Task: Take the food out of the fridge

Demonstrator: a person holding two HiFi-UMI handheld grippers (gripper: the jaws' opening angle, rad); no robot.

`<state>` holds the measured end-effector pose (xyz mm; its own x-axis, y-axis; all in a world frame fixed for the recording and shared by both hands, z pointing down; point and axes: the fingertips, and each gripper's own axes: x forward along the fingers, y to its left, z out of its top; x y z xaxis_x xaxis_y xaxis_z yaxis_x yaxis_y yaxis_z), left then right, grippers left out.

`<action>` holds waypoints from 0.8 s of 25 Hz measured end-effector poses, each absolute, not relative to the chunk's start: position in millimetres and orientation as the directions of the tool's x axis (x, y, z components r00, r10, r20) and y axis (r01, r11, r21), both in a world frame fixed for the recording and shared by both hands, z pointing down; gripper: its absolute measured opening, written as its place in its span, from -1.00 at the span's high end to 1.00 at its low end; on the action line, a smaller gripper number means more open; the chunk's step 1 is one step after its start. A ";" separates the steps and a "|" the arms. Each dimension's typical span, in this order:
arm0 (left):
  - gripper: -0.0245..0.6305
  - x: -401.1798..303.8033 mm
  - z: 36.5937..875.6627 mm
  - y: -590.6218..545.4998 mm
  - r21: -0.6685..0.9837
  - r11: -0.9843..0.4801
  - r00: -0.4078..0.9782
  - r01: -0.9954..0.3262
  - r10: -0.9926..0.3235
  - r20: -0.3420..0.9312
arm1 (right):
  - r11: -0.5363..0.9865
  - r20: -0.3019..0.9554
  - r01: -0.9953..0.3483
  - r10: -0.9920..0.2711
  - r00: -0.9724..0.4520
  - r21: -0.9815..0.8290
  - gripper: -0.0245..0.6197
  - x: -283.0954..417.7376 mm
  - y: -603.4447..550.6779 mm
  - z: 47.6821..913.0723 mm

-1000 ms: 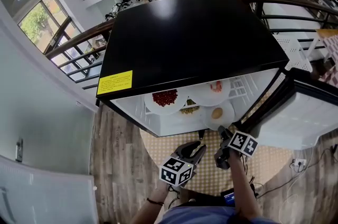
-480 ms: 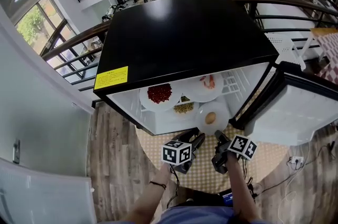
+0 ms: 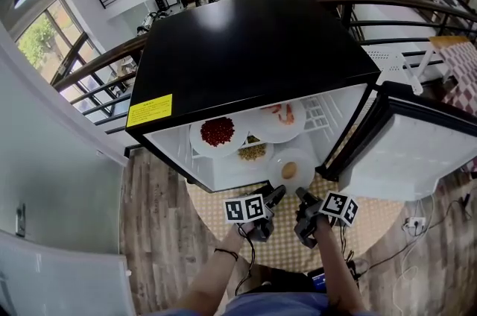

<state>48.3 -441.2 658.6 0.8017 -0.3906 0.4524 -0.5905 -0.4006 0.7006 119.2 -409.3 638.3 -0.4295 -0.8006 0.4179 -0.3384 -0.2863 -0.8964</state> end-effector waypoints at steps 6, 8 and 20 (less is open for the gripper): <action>0.25 54.3 654.9 -447.2 0.692 -0.417 0.801 -0.590 -0.416 0.432 | -0.288 0.414 -0.324 -0.794 -0.445 -0.901 0.85 116.0 -402.2 637.4; 0.25 53.4 654.8 -442.2 0.654 -0.461 0.798 -0.599 -0.409 0.443 | -0.286 0.416 -0.331 -0.792 -0.448 -0.899 0.85 116.7 -400.4 635.9; 0.27 31.0 629.0 -411.0 0.590 -0.512 0.776 -0.624 -0.490 0.397 | -0.216 0.372 -0.344 -0.784 -0.496 -0.914 0.84 98.9 -375.5 616.1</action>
<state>31.0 -411.0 629.0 0.7764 -0.4898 0.3965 -0.6242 -0.5115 0.5905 98.9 -375.5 616.1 -0.4960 -0.7845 0.3722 -0.3440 -0.2160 -0.9138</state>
